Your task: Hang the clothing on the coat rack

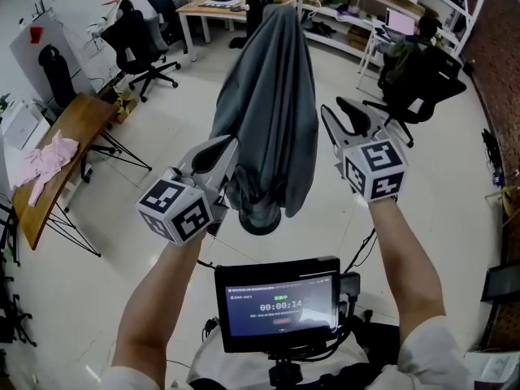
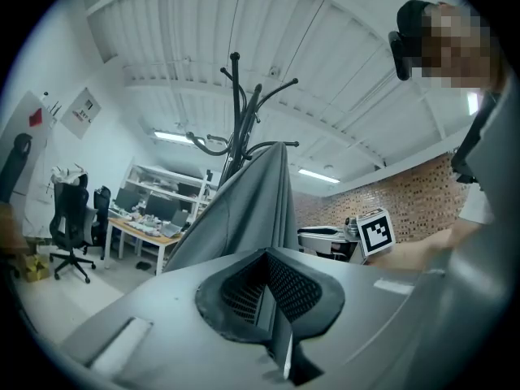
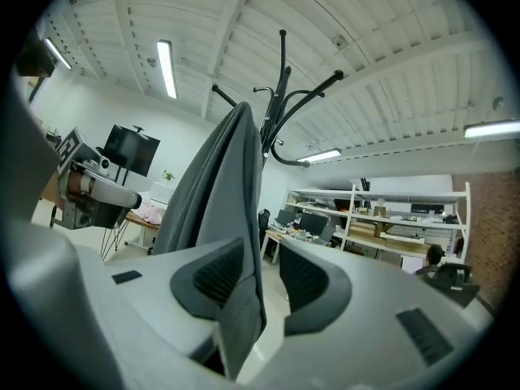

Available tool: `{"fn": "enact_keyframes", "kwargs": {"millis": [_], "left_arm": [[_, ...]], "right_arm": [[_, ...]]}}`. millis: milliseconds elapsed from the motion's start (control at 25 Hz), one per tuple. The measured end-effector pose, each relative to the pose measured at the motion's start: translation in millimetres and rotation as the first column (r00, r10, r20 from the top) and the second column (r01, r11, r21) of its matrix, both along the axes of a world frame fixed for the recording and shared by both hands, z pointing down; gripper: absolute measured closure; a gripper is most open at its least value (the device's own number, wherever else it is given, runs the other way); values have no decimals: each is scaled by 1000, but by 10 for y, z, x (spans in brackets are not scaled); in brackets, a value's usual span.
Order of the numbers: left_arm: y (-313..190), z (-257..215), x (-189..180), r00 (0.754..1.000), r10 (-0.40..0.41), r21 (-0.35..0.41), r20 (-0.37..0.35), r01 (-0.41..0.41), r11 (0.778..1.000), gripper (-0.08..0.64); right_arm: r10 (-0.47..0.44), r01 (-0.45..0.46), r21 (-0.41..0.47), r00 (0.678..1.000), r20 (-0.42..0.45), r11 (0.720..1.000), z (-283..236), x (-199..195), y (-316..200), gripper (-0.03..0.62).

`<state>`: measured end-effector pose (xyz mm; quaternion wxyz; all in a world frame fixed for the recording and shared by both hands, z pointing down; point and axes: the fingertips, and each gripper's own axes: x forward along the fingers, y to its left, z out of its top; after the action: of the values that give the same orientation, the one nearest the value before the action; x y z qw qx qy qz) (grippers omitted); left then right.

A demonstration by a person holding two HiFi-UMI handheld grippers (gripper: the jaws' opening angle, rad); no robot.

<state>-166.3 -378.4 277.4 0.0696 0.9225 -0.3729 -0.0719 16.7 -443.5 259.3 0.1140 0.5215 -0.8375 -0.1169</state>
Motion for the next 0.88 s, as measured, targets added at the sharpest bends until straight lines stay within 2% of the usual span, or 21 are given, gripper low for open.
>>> {"fn": "enact_keyframes", "kwargs": {"millis": [280, 880], "left_arm": [[72, 110, -23, 1000, 14, -31, 19, -14, 999, 560], [356, 185, -185, 998, 61, -75, -16, -62, 995, 560]], "right_arm": [[21, -20, -18, 1000, 23, 1000, 120, -50, 172, 439], [66, -61, -55, 994, 89, 997, 309, -257, 699, 439]]}}
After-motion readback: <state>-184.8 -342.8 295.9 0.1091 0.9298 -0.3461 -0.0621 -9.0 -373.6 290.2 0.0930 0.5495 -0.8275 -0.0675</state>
